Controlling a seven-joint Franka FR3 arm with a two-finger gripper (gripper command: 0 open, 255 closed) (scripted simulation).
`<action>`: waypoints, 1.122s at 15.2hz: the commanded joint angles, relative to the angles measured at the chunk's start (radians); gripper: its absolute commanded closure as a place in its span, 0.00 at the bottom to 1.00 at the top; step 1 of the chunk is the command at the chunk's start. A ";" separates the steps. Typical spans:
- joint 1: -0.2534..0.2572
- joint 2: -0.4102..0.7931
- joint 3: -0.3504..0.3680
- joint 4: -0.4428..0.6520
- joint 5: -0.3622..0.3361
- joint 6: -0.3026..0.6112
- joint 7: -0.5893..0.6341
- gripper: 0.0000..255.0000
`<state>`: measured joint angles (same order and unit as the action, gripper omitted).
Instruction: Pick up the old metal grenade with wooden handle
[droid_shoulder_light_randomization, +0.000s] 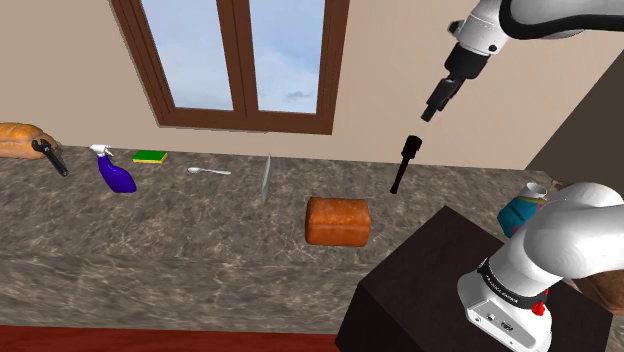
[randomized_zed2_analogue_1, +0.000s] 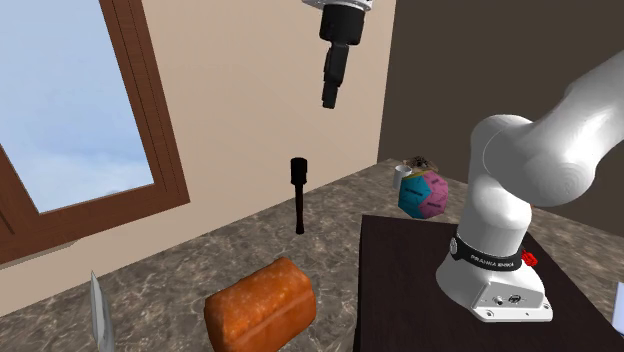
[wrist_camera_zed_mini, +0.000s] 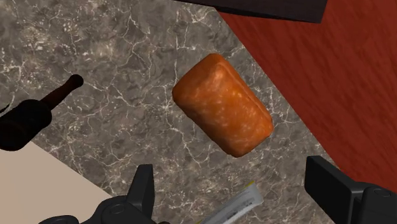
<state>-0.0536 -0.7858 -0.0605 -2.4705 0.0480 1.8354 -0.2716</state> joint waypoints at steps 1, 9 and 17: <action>-0.012 0.021 -0.028 -0.028 -0.014 0.058 -0.031 0.00; -0.052 0.177 -0.166 -0.094 -0.052 0.310 -0.176 0.00; -0.043 0.423 -0.324 -0.066 -0.004 0.551 -0.360 0.00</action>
<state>-0.1008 -0.3969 -0.3644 -2.5412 0.0318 2.3529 -0.6044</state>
